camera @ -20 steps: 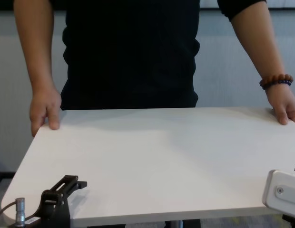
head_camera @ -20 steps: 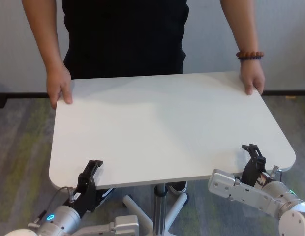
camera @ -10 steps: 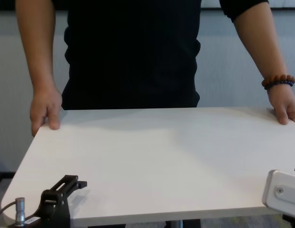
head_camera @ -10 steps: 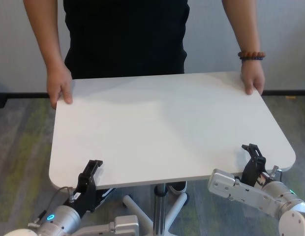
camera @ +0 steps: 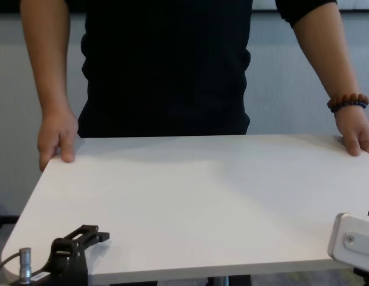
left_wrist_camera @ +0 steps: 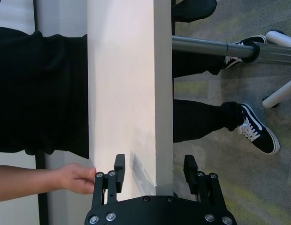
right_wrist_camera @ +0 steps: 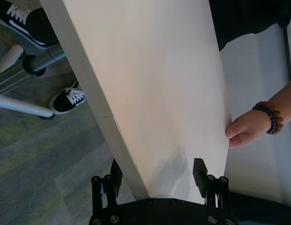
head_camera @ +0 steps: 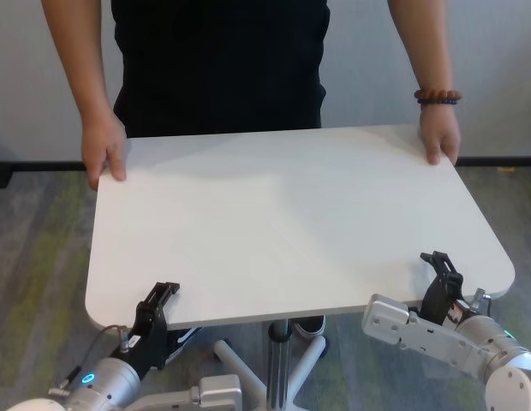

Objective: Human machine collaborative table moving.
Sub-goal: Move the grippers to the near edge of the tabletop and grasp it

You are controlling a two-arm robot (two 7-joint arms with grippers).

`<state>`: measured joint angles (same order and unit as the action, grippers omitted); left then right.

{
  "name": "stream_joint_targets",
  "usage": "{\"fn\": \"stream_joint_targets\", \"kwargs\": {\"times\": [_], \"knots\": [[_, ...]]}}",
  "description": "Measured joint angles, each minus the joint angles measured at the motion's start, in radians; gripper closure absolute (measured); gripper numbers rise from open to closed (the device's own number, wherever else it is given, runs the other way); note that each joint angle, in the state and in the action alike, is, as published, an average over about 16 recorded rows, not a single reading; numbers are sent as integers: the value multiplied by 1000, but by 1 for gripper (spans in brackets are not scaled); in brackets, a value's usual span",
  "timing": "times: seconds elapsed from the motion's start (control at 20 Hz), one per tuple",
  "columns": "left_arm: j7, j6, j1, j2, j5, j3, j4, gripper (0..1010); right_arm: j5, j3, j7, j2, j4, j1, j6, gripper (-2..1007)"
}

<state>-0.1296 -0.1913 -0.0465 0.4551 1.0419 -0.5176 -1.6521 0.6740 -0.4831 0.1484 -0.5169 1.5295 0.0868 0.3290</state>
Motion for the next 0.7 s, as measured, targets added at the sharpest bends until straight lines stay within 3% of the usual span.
{"fn": "stream_joint_targets", "kwargs": {"times": [0.7], "knots": [[1, 0, 0, 0, 0, 0, 0, 510, 1, 0, -1, 0, 0, 0, 1, 423]]}}
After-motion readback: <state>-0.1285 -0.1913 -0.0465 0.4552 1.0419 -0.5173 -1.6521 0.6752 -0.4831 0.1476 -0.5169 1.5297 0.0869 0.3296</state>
